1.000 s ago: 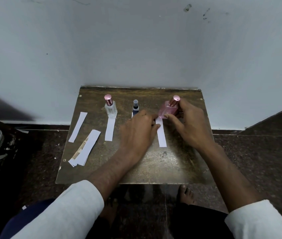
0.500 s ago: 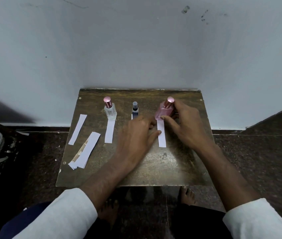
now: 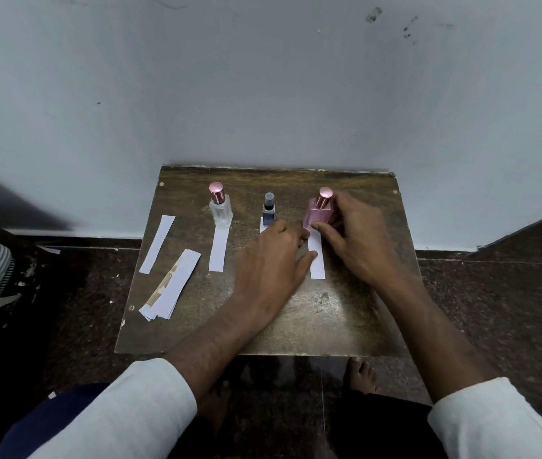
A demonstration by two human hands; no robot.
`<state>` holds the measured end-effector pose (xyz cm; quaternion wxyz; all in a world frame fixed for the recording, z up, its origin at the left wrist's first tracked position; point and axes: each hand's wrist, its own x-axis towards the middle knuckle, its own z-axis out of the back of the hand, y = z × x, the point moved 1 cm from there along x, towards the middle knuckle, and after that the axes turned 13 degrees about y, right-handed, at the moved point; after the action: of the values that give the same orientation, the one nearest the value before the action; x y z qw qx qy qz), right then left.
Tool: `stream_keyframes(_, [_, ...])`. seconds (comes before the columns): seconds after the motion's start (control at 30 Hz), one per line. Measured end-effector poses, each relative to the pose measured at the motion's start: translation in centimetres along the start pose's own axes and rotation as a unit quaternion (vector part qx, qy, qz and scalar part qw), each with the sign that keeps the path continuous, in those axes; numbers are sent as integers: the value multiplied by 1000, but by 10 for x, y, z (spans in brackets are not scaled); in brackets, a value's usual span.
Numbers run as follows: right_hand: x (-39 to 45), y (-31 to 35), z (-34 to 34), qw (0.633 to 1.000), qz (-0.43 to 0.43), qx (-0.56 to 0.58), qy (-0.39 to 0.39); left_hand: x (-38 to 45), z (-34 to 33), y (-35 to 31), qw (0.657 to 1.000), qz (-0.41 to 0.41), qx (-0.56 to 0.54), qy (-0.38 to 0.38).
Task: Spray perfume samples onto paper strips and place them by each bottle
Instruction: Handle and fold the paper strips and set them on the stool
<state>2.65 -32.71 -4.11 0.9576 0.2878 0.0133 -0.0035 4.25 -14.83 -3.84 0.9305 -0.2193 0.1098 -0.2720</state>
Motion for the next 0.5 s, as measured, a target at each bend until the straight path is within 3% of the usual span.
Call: stream_keyframes(0.5, [-17, 1, 7, 999, -40, -30, 13, -15, 14, 8, 998, -54, 26, -13])
